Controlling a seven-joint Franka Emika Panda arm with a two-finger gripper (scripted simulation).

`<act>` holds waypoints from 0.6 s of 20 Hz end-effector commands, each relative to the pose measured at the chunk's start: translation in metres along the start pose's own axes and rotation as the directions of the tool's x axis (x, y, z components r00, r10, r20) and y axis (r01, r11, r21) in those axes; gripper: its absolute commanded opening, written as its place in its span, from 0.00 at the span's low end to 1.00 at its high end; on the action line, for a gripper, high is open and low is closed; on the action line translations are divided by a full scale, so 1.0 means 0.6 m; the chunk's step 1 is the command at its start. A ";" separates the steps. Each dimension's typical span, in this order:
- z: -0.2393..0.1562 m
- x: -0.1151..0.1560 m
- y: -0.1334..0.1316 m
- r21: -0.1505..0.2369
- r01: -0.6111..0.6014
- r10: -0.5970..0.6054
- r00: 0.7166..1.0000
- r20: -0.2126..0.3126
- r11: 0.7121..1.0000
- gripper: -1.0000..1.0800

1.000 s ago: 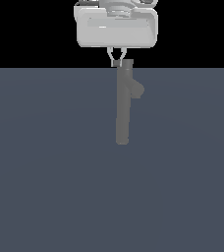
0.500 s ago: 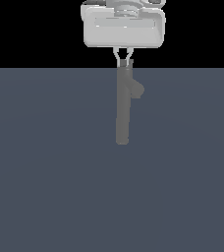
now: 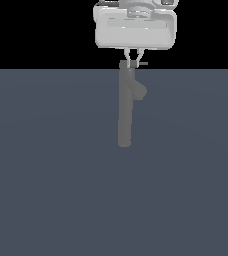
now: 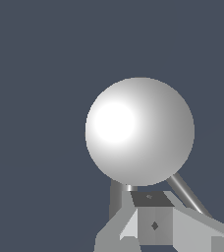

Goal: Turn on the faucet by rotating a designated handle.

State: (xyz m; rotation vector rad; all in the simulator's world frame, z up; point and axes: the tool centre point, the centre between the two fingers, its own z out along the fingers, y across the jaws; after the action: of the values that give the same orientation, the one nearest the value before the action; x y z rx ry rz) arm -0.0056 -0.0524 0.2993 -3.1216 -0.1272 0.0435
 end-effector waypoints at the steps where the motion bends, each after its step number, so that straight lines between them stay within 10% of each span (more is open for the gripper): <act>1: -0.001 0.016 0.016 -0.005 -0.009 0.009 1.000 -0.009 1.000 0.00; 12: -0.005 0.066 0.068 -0.013 -0.039 0.039 0.999 -0.022 0.999 0.00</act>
State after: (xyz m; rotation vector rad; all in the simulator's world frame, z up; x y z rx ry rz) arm 0.0111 -0.0917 0.2985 -3.1281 -0.0635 0.0811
